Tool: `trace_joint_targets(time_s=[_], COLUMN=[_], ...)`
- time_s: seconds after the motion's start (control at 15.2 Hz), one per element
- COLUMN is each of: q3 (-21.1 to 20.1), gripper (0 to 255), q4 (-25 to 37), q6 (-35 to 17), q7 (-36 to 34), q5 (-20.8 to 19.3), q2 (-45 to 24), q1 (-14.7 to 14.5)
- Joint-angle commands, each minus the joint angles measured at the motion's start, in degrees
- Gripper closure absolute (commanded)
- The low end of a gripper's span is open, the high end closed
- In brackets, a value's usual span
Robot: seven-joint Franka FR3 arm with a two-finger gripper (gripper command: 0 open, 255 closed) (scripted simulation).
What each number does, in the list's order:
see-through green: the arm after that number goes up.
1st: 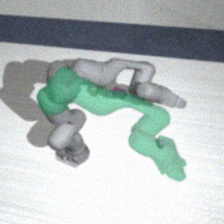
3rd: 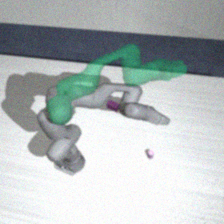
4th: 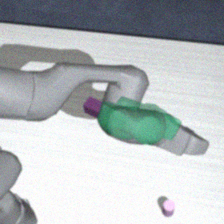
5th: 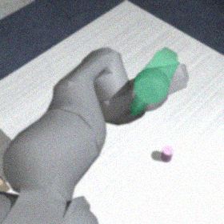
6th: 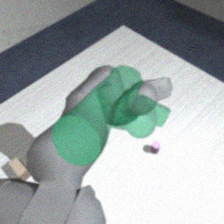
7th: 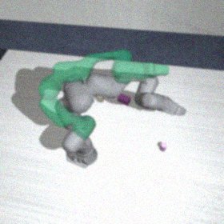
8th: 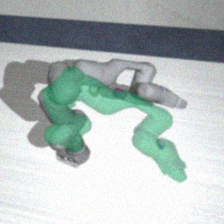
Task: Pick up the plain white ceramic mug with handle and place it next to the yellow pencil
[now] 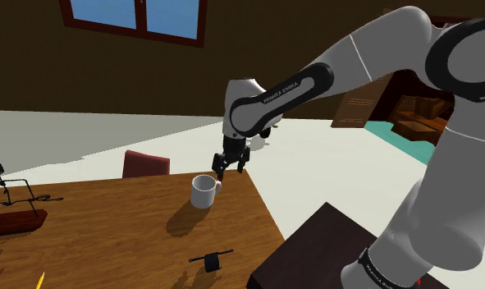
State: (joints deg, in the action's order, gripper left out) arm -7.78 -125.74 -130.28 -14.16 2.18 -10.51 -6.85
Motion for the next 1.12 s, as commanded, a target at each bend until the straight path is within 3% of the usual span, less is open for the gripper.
trace_joint_targets(time_s=[0.0, 0.66, 1.06], q3=[-0.1, 1.0, 1.4], gripper=[0, 0, 0], q4=[3.7, 25.0, 26.0], q6=[-1.4, -3.5, -6.1], q7=[-1.0, -4.3, -4.6], q5=[-1.4, -7.5, -8.1], q2=[-4.6, -26.6, -30.1], q1=[-0.8, -5.9, -6.4])
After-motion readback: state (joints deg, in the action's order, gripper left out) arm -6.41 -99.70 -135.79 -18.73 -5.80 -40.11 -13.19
